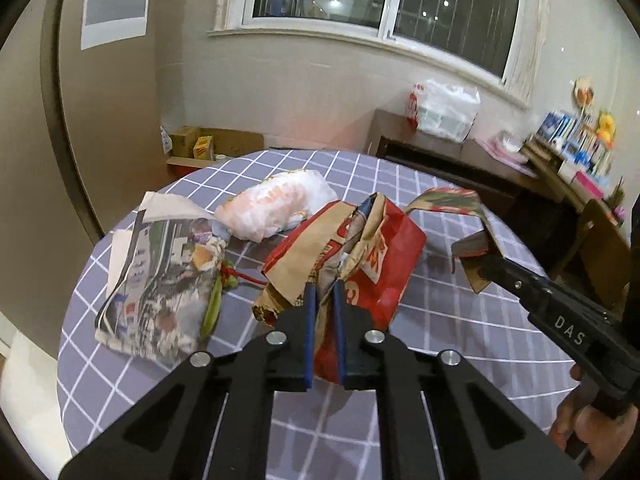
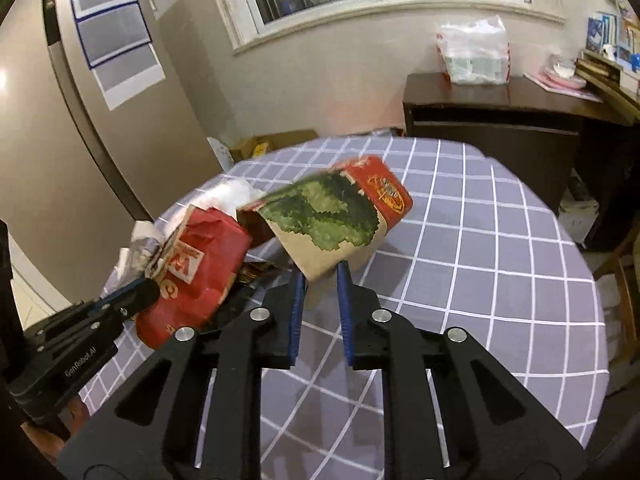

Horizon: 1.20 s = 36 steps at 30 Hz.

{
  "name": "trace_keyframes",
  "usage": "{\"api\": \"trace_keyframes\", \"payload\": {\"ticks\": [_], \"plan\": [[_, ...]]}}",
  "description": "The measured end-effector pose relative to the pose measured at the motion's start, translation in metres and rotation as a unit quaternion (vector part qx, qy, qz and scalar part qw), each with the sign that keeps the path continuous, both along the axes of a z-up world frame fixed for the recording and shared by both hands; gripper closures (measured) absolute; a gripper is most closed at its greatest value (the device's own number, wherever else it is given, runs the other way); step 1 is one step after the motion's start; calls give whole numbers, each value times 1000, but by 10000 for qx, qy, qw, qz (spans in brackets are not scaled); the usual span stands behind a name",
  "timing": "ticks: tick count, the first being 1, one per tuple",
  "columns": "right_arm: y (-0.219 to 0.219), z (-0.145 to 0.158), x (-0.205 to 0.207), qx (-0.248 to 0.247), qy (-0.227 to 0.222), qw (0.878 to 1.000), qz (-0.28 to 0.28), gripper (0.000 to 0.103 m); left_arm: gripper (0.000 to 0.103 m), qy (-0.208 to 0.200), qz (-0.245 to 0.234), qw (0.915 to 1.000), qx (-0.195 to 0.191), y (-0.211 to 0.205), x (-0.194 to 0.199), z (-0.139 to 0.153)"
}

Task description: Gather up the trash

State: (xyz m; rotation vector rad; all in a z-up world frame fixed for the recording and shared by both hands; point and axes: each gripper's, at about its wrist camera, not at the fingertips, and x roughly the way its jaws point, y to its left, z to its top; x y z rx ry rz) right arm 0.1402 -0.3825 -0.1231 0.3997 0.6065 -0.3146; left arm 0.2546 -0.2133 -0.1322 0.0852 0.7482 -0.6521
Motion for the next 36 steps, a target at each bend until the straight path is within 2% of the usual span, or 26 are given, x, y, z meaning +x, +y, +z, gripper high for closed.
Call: {"api": "trace_keyframes", "payload": {"ticks": [5,12,24,29,36], "plan": [[13,19,-15,-136,-260,9995,75,92,96,-33,62,9994,-351,18,-19,15],[32,48,-39,-343,-721,9967,120,96,96,-241,267,9975,-604,44,-45,37],[86,71,-52,-538,-916,9923,629,101,96,-350,727,9933,-822,101,-77,54],[112,70,-46,-637,-781,9919,779,101,96,-225,960,9917,-825,126,-79,50],[115,45,-50,-582,-217,9961,629,100,96,-107,917,9931,-721,127,-85,34]]}}
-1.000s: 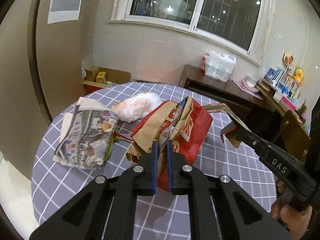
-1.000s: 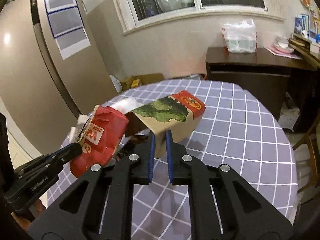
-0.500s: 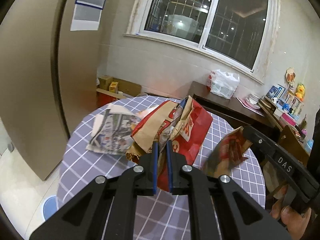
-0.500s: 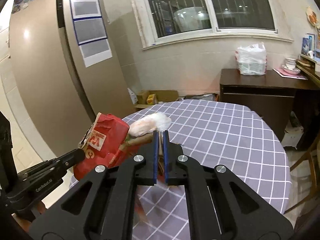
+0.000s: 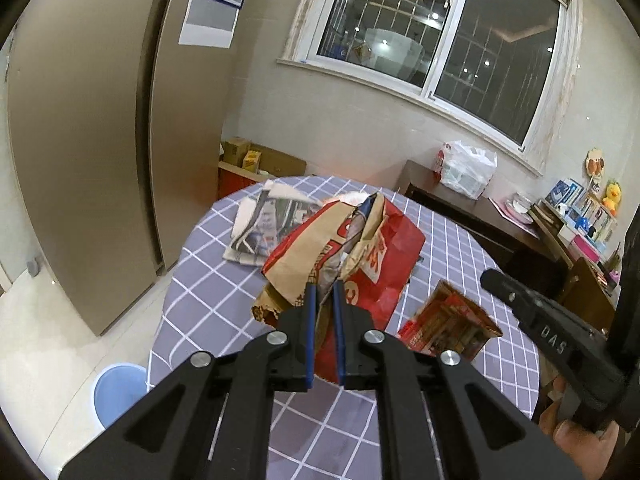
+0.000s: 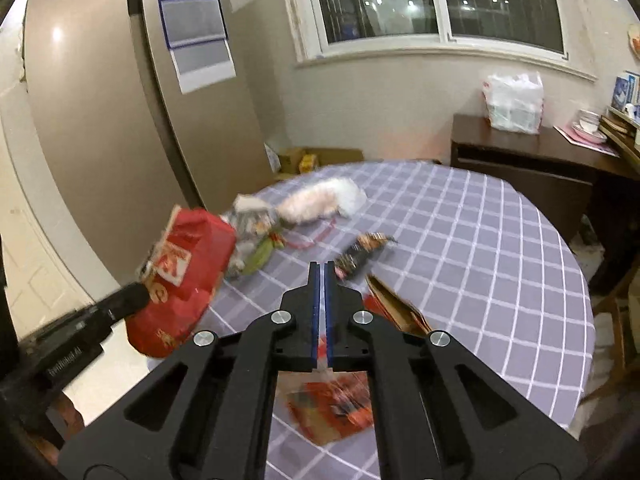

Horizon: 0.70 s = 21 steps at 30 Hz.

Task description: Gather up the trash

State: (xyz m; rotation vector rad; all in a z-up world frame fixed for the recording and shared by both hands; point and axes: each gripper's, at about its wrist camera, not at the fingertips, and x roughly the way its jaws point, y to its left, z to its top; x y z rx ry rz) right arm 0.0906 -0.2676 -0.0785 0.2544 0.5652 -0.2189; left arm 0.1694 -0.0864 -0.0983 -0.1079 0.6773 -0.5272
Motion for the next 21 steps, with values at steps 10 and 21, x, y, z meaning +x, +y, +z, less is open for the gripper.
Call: {"api": "trace_keyframes", "payload": {"ticks": [10,21], "plan": [[-37,-37,-28,-198,357,9965,-731,39,96,141,-188,9996,145,-28,-2,-20],[-55,-73,3,278,998,9944,-217,79,96,174,-197,9992,308,-44,1,-29]]}}
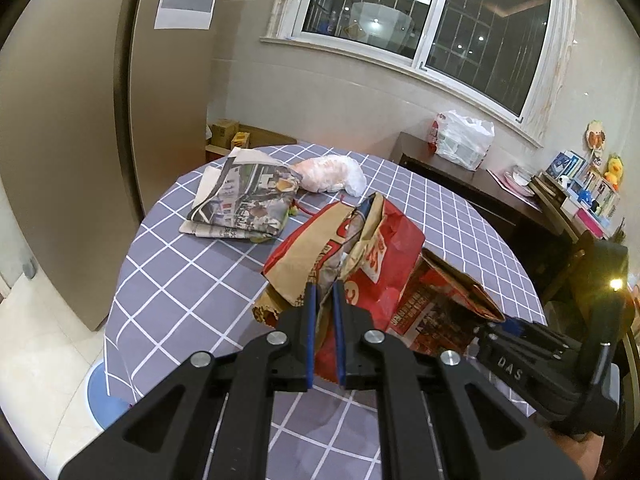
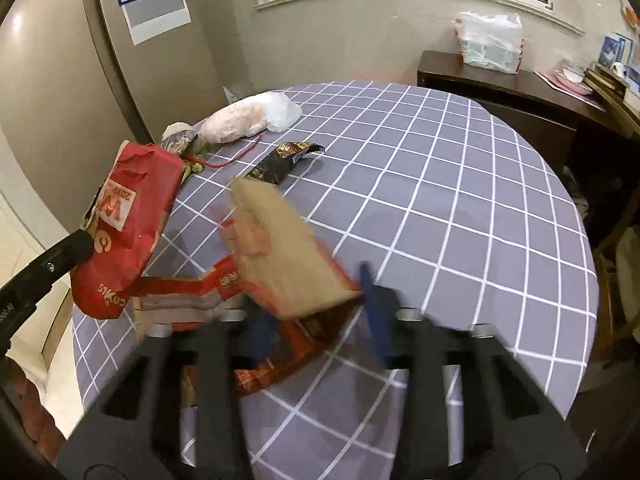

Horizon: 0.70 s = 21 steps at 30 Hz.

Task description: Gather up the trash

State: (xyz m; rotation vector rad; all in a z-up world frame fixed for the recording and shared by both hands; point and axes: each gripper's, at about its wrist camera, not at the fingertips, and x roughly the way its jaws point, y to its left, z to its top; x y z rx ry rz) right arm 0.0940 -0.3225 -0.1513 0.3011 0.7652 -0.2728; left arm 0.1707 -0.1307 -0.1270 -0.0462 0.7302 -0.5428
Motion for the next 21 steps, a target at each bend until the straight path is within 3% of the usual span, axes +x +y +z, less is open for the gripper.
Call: {"api": "trace_keyframes", "payload": {"ticks": [2,4,14,21], "plan": [[-2,2,-1,37,-89,9999,47,84,96,10,14,10000,-15,1,1,1],[0,8,-2,-34,-223,9997,74,96,96,22,26,10000,-64,3,2,2],[41,72,-16,-684,-1200,9898,344,98,96,-133,326,9978,-570,48,0,28],[94,96,-2,-699,-1536,9813,928,98,96,-301,872,9925,-806,110,-2,42]]}}
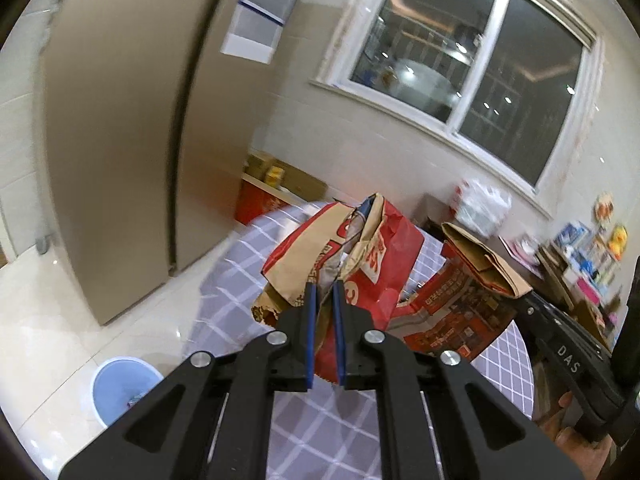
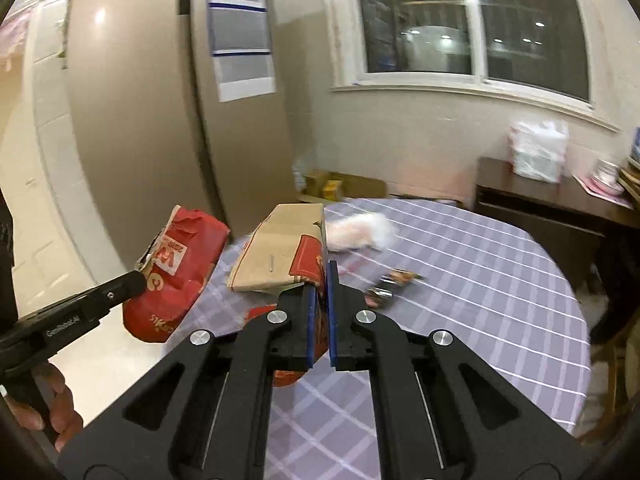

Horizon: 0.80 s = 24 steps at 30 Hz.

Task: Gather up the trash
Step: 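Carry both items to the blue bucket and open left tool to drop the bag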

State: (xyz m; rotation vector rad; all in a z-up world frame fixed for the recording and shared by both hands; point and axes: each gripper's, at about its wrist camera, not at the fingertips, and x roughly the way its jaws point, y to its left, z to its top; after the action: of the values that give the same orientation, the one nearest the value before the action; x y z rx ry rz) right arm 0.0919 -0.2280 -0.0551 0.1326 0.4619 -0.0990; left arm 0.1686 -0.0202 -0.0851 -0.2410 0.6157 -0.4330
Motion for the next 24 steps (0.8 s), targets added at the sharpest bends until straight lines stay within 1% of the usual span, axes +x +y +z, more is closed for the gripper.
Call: {"api": "trace_keyframes", "payload": {"ticks": [4,7,14,18,24], "plan": [[40,4,16,-24,-20,9990,450,98,96,25,417,9991,-28,43,2,0],[79,0,35,39,55,9962,868,98,96,159,801,9967,27,78,6,-7],[161,-20,71,-145,342,9862,1615,98,96,686,1598,9847,102,159,21,-45],[199,-36,84,-280,529,9798,1906,98,96,968,1883,9771,213,192,30,-67],[241,-60,103,-517,793,9715,2175,98,96,1348,2089,9683,253,225,45,-95]]}}
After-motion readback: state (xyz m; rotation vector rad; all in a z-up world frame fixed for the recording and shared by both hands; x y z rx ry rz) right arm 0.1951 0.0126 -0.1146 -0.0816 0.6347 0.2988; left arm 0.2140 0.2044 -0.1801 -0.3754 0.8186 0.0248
